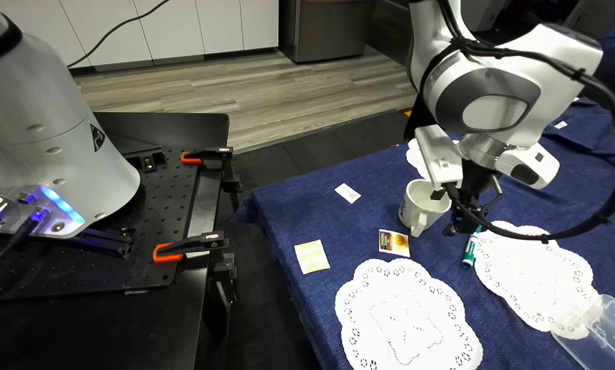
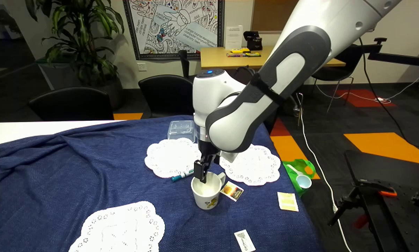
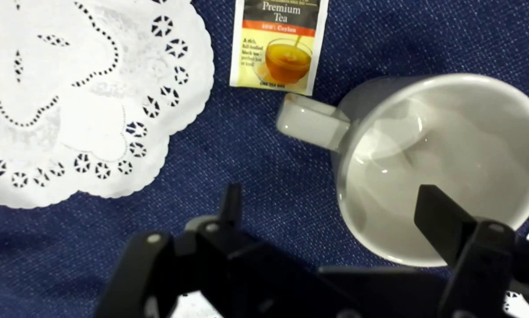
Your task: Move the white mug to the right
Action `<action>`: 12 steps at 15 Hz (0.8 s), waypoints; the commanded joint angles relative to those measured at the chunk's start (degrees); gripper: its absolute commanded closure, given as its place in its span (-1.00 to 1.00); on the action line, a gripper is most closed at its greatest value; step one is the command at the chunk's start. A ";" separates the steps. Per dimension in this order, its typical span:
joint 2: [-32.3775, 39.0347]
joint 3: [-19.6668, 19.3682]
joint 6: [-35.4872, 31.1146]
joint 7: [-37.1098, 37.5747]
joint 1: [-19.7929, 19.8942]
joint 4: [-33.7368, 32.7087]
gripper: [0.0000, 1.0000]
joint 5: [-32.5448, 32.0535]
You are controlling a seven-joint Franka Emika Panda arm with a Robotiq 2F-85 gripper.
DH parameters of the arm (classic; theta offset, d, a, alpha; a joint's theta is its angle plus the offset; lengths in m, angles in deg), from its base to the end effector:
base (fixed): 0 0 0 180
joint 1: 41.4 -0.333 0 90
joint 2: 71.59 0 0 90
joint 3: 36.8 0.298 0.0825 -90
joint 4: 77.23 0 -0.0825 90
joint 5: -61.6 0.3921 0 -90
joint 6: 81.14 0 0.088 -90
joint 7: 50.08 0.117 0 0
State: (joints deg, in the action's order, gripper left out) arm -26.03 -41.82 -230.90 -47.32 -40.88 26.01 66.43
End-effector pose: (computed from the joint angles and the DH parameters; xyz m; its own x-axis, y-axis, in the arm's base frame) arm 0.6318 -0.0622 0.0764 0.9817 -0.1891 0.0225 -0.1895 -0.9817 0.0175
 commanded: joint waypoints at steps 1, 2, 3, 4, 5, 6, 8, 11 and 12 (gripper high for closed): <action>0.05 0.66 0.13 0.59 0.68 -0.22 -1.00 -0.94; -0.64 0.38 -0.68 0.51 0.37 0.70 -1.00 -1.33; -0.94 0.35 -0.67 0.21 0.29 1.06 -1.00 -1.59; -1.17 0.06 -0.99 0.19 -0.08 1.44 -1.00 -2.09; -1.22 -0.04 -1.03 0.23 -0.27 1.56 -1.00 -2.51; -1.20 -0.23 -1.28 0.37 -0.53 1.64 -1.00 -3.14; -1.25 0.06 -1.38 0.08 -0.39 1.64 -0.47 -3.83; -1.33 0.20 -1.64 0.10 -0.51 1.59 0.00 -4.13; -1.25 0.35 -1.67 0.05 -0.50 1.47 0.14 -4.12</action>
State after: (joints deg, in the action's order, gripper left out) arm -25.99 -41.75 -231.28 -47.45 -41.28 26.07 63.62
